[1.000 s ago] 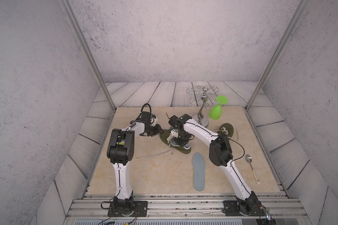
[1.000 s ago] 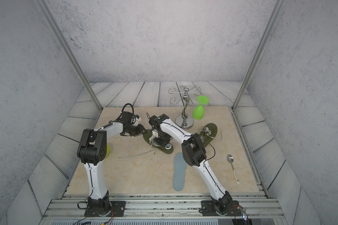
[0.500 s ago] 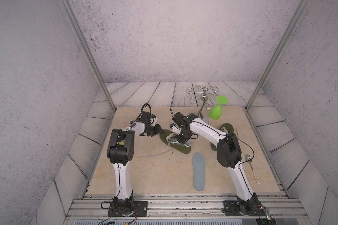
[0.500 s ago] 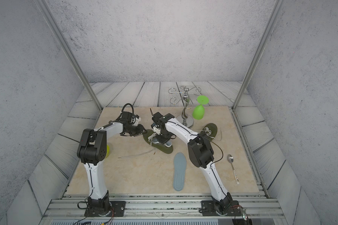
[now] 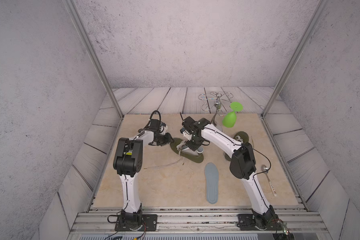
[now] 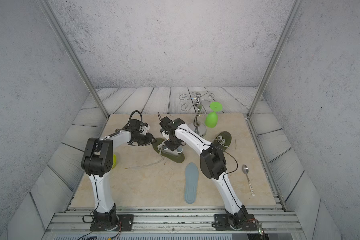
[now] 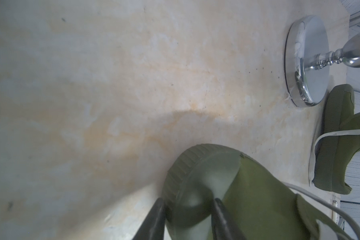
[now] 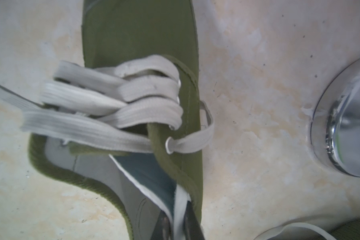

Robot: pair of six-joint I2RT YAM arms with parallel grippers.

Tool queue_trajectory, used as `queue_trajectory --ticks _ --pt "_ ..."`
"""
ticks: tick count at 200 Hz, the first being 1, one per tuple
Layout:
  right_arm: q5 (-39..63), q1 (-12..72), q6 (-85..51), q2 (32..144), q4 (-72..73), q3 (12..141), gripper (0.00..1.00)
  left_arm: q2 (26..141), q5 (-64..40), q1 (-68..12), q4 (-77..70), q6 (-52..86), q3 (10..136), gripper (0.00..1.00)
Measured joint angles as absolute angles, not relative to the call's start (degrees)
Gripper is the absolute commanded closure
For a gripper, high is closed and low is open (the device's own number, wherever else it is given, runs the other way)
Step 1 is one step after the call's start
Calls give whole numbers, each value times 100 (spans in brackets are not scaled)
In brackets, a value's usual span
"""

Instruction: Insert the insole into the shoe

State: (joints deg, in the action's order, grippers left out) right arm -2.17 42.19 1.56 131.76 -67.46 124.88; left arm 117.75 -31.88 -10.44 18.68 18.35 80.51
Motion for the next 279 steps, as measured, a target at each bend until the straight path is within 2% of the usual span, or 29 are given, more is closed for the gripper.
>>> queue_trajectory --ticks 56,105,182,279 --pt "172 4193 97 13176 -6399 12151 97 10558 -2823 -1192 2808 1592 8084 57" --pt "316 4193 38 13174 -6154 12018 97 9489 -2257 -1660 2963 1439 7415 56" --pt "425 4189 38 13176 -6169 12029 97 9675 -2233 -1990 2460 1796 6820 55" --pt "443 4187 38 13176 -6270 12145 97 10088 -2285 -2023 2032 2005 6882 57"
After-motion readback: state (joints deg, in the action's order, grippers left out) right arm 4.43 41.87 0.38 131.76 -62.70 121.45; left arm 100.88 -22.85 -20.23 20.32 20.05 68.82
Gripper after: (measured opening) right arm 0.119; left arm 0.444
